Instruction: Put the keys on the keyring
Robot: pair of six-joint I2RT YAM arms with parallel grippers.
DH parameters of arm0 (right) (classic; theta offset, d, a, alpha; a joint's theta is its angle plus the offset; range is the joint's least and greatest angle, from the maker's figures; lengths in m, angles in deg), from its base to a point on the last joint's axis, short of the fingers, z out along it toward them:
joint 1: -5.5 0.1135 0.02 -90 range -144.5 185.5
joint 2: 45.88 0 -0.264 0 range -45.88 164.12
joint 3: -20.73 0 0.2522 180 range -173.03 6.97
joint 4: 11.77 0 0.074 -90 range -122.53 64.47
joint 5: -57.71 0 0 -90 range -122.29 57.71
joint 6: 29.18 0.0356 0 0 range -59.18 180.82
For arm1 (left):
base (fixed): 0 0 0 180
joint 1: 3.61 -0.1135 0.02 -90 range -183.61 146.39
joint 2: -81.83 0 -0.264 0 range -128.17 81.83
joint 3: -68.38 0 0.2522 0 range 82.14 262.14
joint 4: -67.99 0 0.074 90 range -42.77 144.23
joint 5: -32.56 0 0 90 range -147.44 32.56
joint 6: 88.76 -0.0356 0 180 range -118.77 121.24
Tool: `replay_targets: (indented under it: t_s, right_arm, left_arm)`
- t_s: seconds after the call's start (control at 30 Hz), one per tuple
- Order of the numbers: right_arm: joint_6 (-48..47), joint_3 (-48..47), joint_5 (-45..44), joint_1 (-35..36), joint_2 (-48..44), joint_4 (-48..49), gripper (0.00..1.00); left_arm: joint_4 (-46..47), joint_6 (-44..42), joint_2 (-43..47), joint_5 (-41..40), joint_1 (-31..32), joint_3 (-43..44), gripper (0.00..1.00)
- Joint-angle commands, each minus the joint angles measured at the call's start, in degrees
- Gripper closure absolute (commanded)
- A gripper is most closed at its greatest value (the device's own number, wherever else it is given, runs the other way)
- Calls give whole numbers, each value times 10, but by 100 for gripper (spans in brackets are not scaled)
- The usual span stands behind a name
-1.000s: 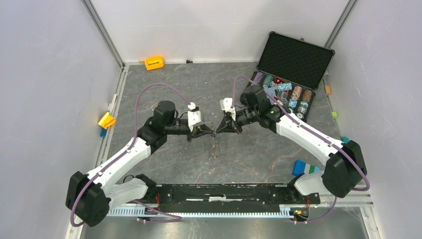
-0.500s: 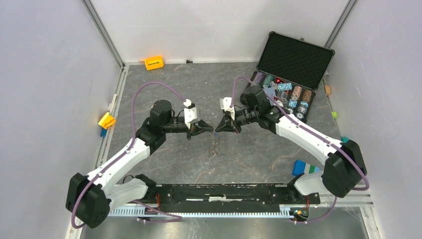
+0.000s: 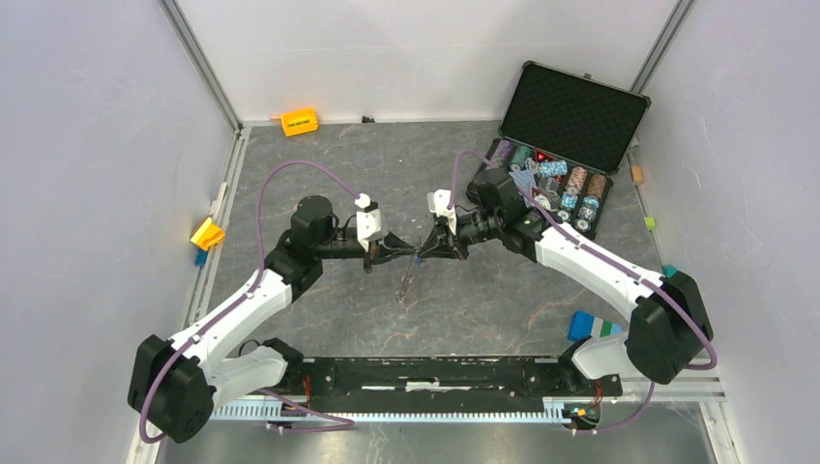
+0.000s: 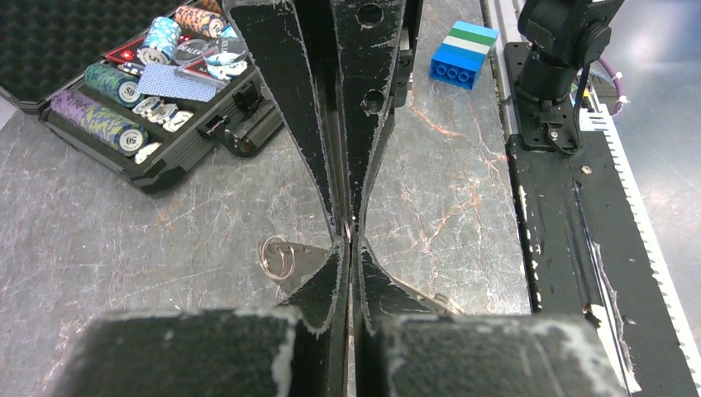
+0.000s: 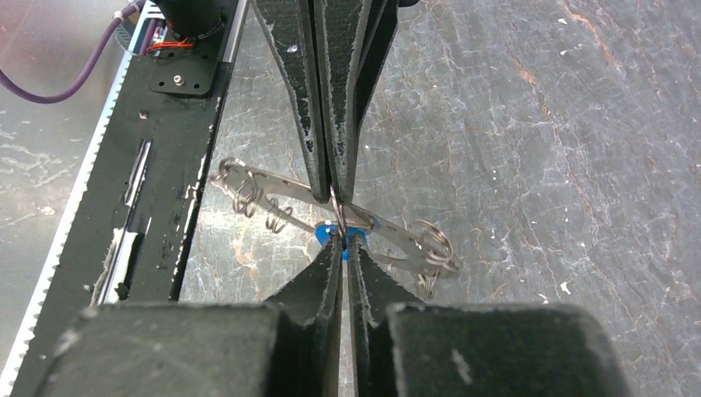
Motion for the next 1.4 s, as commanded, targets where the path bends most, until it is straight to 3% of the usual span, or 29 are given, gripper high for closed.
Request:
replay_targets:
  t_s: [0.0, 0.23, 0.43, 1.07, 1.37]
  right_arm:
    - [-11, -4, 6, 0, -21, -3, 86]
    - [-23, -6, 18, -12, -44, -10, 65]
    - [-32, -9, 27, -19, -65, -17, 60]
    - [3, -7, 50, -19, -65, 14, 69]
    - [15, -3, 64, -20, -64, 24, 79]
  left_arm:
    - [54, 8, 12, 29, 1, 8, 98]
    - [53, 4, 14, 32, 1, 5, 98]
    - [61, 10, 12, 37, 1, 1, 98]
    - [115, 49, -3, 54, 1, -16, 98]
    - [117, 51, -6, 51, 1, -17, 98]
